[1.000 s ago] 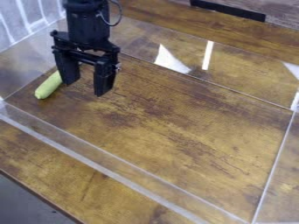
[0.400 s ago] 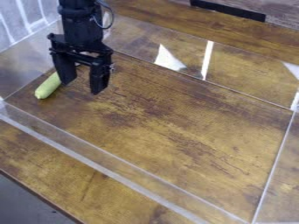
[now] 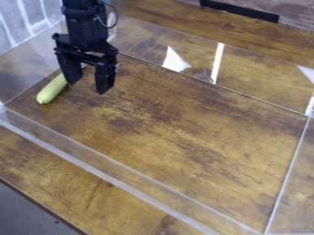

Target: Move the green spoon to the right

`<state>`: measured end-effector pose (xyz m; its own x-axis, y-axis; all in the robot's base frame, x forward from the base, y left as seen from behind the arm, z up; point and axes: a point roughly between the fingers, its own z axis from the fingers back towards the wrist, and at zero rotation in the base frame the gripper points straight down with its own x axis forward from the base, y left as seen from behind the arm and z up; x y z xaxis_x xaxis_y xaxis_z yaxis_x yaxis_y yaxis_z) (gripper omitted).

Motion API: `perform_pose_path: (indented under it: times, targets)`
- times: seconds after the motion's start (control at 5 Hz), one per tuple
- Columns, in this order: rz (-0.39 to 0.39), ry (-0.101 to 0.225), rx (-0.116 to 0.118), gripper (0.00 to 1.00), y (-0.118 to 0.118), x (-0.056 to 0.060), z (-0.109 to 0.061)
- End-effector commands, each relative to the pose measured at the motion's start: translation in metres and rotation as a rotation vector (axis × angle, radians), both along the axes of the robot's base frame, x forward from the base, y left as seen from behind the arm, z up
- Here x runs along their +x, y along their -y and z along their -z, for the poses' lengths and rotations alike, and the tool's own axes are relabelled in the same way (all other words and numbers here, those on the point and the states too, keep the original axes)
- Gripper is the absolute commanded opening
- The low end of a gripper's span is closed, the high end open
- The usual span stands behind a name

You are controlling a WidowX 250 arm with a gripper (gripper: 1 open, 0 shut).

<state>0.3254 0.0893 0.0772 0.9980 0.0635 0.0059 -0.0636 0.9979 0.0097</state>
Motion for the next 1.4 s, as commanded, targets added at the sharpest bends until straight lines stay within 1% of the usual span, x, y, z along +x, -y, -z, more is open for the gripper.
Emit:
perform_pose_path:
  times: [0.0, 0.2, 0.8, 1.0, 1.2]
  targets:
    - [-0.017, 0.073, 0.018, 1.00, -0.014, 0.010, -0.016]
    - [-0.017, 0.090, 0.019, 1.00, -0.019, 0.015, -0.015]
    - [-0.023, 0.101, 0.029, 1.00, -0.031, 0.021, -0.008]
    - [-0.026, 0.111, 0.033, 1.00, -0.037, 0.024, -0.007]
    - [-0.026, 0.130, 0.039, 1.00, -0.044, 0.027, -0.008]
